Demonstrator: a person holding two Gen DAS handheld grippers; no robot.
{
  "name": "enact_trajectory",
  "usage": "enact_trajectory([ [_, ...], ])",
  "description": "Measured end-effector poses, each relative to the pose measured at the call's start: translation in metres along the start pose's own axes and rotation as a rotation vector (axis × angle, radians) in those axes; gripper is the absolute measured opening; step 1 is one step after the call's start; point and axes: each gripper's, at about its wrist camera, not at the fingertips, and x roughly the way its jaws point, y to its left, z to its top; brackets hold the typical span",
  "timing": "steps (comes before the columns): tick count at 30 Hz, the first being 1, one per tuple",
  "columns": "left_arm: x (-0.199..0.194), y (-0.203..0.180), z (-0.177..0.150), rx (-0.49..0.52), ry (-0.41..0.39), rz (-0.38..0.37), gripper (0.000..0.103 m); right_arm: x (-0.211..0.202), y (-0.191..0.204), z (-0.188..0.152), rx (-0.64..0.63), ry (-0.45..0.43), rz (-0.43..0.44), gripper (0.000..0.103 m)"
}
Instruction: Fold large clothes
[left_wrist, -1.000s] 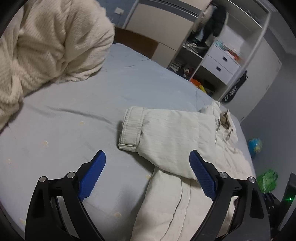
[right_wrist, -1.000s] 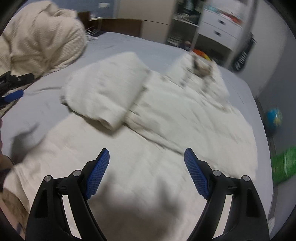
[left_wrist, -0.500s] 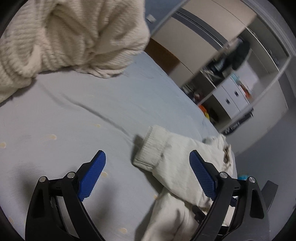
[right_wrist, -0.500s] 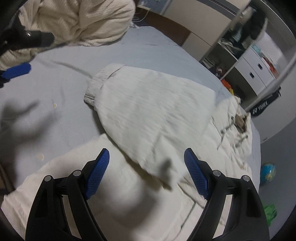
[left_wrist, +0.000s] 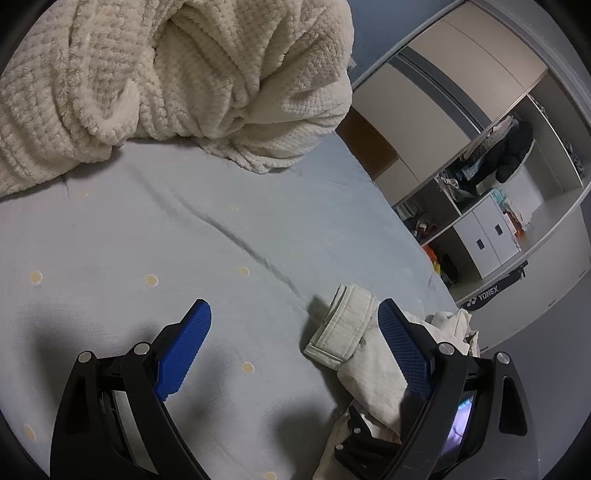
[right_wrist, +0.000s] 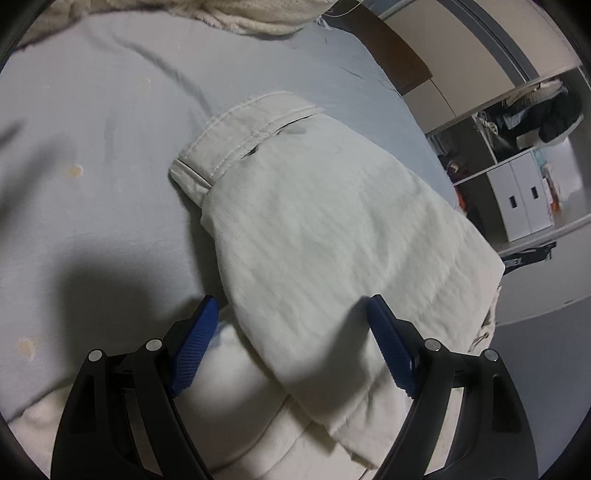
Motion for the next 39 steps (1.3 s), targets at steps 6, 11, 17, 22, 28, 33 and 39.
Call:
enact_trajectory([
  [6,0.006,-0.003,-0.003,0.015,0.023,0.007,0.088,-0.001,-0.02,0.004,0.094,-0.024,0.068,0.033],
  [11,0.008,-0.006,-0.002,0.036,0.029,0.002,0.088,-0.017,-0.061,0.0,0.256,-0.061,0.159,0.013],
  [17,0.008,-0.013,-0.003,0.075,0.034,0.0,0.088,-0.032,-0.135,-0.025,0.517,-0.114,0.192,0.009],
  [22,0.008,-0.023,-0.006,0.119,0.034,0.004,0.088,-0.04,-0.199,-0.065,0.741,-0.144,0.186,0.009],
  [28,0.009,-0.034,-0.011,0.174,0.032,0.013,0.088,-0.035,-0.243,-0.128,0.928,-0.135,0.169,0.009],
  [33,0.012,-0.047,-0.017,0.241,0.042,-0.002,0.088,-0.017,-0.265,-0.202,1.242,-0.13,0.268,0.01],
  [39,0.017,-0.069,-0.029,0.349,0.06,-0.032,0.088,0.004,-0.259,-0.28,1.502,-0.12,0.389,0.018],
])
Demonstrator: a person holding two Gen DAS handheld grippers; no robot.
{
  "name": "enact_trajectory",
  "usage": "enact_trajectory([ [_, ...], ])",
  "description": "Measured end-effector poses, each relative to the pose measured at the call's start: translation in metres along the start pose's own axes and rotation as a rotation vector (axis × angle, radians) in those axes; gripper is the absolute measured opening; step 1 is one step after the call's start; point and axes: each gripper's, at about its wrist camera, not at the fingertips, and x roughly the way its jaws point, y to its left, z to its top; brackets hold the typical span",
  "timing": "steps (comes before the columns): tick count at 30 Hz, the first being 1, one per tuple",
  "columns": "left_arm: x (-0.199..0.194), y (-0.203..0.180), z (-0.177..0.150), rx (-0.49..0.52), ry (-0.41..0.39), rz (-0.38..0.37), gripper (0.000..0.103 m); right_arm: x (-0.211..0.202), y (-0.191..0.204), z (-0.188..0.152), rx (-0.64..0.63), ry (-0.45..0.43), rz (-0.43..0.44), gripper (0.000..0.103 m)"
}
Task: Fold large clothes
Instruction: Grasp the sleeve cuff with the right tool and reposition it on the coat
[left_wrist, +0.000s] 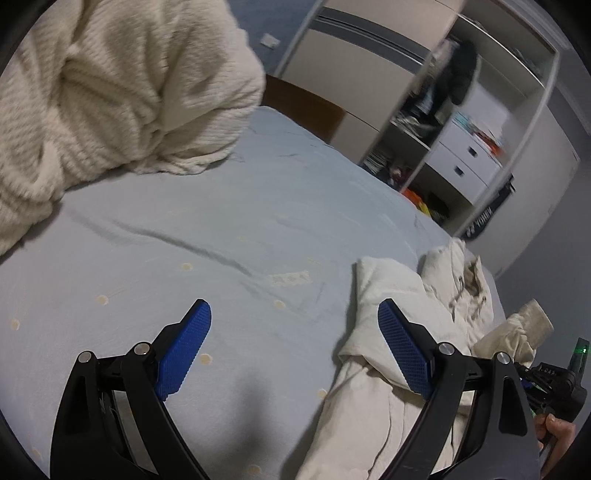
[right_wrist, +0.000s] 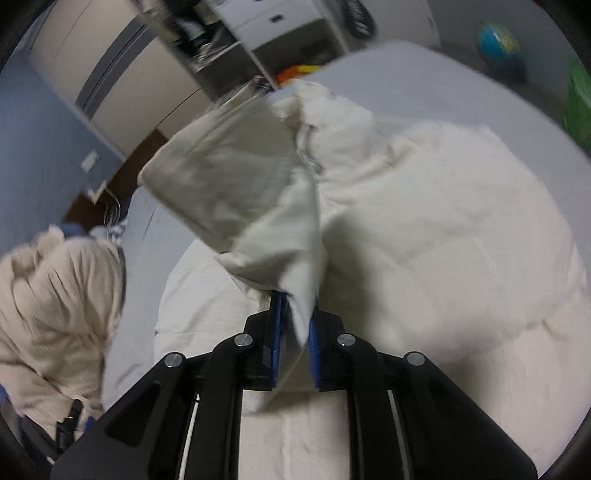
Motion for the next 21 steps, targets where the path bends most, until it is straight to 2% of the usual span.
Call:
enact_trajectory([
  [4,0.003,-0.007,-0.002,0.037,0.009,0.001,0.088,-0.002,-0.037,-0.011,0.087,0.018,0.02,0.034],
  [5,0.005,-0.008,-0.002,0.039,0.011,0.002,0.088,-0.003,-0.045,-0.014,0.109,0.026,0.031,0.041],
  [8,0.007,-0.01,-0.003,0.049,0.023,-0.002,0.088,-0.002,-0.067,-0.023,0.153,0.051,0.076,0.043],
  [10,0.009,-0.014,-0.004,0.064,0.038,-0.019,0.089,0.0,-0.08,-0.027,0.171,0.063,0.098,0.049],
  [12,0.016,-0.021,-0.008,0.085,0.08,-0.069,0.09,-0.002,-0.09,-0.029,0.187,0.049,0.099,0.056],
  [16,0.031,-0.038,-0.016,0.134,0.159,-0.155,0.091,-0.011,-0.115,-0.027,0.243,0.007,0.119,0.059],
  [21,0.059,-0.048,-0.023,0.134,0.245,-0.171,0.091,-0.015,-0.137,-0.008,0.294,-0.026,0.134,0.058],
])
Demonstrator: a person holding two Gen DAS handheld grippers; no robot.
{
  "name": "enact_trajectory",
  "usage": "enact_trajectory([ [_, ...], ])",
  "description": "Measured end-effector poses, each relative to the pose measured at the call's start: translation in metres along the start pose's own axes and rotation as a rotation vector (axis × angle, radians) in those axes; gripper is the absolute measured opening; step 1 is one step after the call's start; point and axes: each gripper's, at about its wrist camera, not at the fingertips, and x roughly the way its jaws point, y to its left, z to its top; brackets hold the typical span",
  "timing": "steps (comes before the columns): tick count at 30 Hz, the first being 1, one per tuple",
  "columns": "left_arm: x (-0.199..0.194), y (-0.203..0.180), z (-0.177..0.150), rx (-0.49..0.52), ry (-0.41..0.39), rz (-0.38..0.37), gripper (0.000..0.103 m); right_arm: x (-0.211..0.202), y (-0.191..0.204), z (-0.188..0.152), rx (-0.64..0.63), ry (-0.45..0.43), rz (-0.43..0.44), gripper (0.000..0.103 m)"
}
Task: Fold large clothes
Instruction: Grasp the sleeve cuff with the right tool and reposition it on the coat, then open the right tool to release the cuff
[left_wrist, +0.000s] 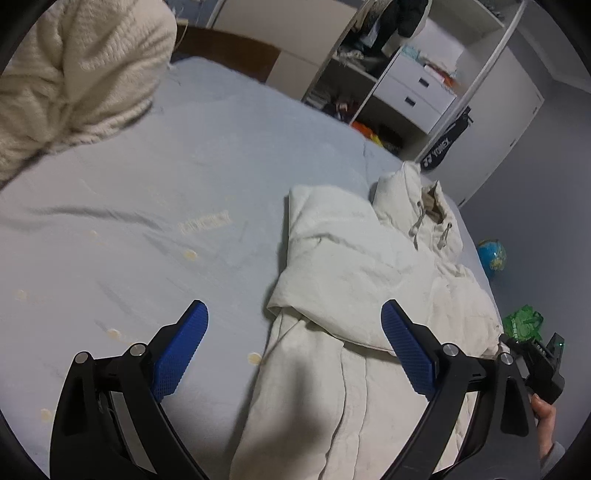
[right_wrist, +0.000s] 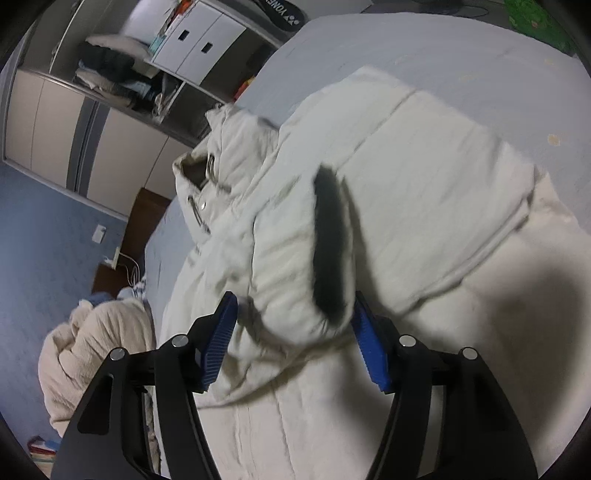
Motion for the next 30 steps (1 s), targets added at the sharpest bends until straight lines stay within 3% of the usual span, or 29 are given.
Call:
enact_trajectory([
  [1,0.007,0.0,0.001,0.0,0.014,0.002,0.091,0.001,0.001,0.004,-0.009,-0.004,-0.009,0.051],
  [2,0.012,0.001,0.003,0.01,0.029,-0.004,0.091,0.003,0.003,0.008,-0.03,-0.009,-0.026,0.028],
  [3,0.017,0.002,0.003,0.011,0.033,0.01,0.091,0.003,0.005,0.011,-0.047,-0.005,-0.044,0.02],
  [8,0.03,0.017,0.006,-0.055,0.053,0.009,0.091,-0.01,0.045,0.041,-0.2,-0.062,-0.037,0.014],
  [14,0.04,0.015,0.007,-0.052,0.067,0.005,0.091,-0.024,0.081,0.065,-0.337,-0.135,-0.039,0.013],
  [20,0.058,0.018,0.004,-0.061,0.138,0.007,0.088,0.015,0.029,0.058,-0.266,-0.023,-0.209,0.014],
  [24,0.062,0.023,0.003,-0.079,0.159,0.009,0.086,0.017,0.004,0.05,-0.218,-0.005,-0.196,0.025],
  [28,0.05,0.021,0.01,-0.09,0.103,-0.035,0.087,0.007,-0.005,0.051,-0.216,0.004,-0.201,0.048],
  [30,0.042,0.015,0.013,-0.077,0.071,-0.049,0.091,0.001,-0.005,0.056,-0.231,-0.011,-0.209,0.051],
])
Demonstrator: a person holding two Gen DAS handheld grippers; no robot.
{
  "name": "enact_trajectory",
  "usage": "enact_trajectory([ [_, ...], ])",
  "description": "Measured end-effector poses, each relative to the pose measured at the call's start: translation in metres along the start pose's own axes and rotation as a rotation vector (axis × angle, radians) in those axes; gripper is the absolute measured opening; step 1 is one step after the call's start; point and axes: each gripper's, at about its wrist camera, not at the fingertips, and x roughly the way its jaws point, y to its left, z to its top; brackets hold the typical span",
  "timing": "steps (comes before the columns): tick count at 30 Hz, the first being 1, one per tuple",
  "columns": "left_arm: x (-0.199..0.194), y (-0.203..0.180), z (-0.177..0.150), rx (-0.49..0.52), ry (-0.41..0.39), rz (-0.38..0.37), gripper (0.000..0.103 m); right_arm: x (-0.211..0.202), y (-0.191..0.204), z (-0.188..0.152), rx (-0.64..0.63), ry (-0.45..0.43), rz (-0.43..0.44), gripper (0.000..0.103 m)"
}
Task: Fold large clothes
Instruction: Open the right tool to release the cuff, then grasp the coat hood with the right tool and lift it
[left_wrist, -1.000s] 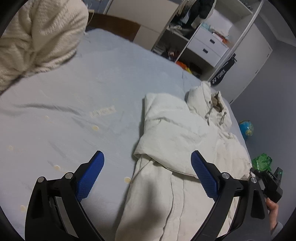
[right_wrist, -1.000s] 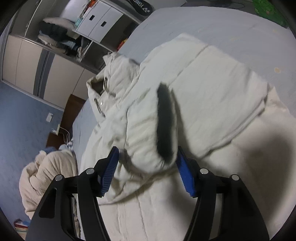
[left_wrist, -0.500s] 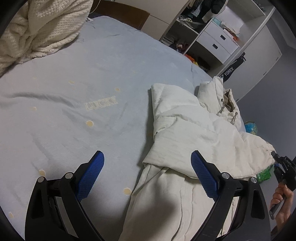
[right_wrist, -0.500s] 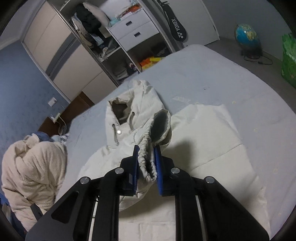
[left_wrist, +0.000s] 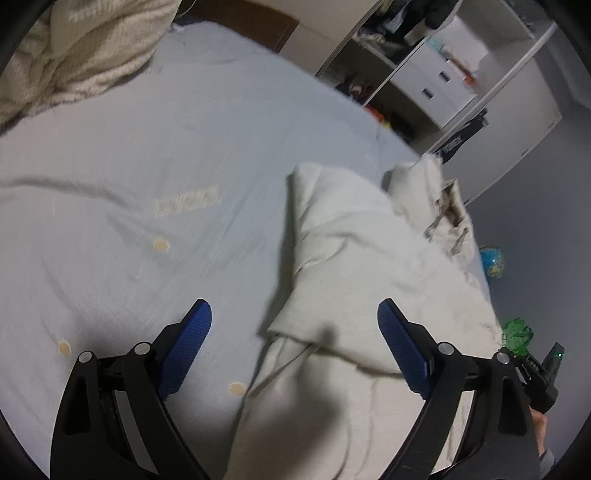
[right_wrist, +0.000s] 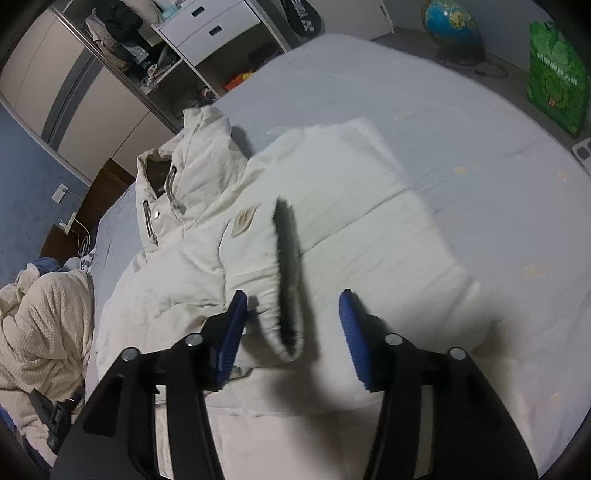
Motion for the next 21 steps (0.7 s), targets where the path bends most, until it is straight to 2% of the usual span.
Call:
enact_trajectory([
  [4,-0.009,-0.024,0.005,0.053,-0.054,-0.033,0.094,-0.017,-0.002,0.02,-0.041,-0.043,-0.009,0.053],
  [7,-0.002,-0.045,0.013,0.058,-0.052,-0.093,0.095,-0.021,0.006,0.041,-0.078,-0.057,0.015,0.06],
  [10,0.016,-0.078,0.027,0.106,-0.027,-0.11,0.095,-0.014,0.017,0.063,-0.107,-0.03,0.067,0.065],
  [15,0.058,-0.124,0.039,0.185,-0.003,-0.146,0.095,0.018,0.039,0.109,-0.104,0.028,0.193,0.081],
  [19,0.087,-0.131,0.032,0.177,-0.01,-0.145,0.095,0.055,0.056,0.144,-0.108,0.072,0.245,0.082],
  [21,0.093,-0.131,0.028,0.214,-0.043,-0.114,0.095,0.075,0.065,0.159,-0.124,0.093,0.246,0.082],
])
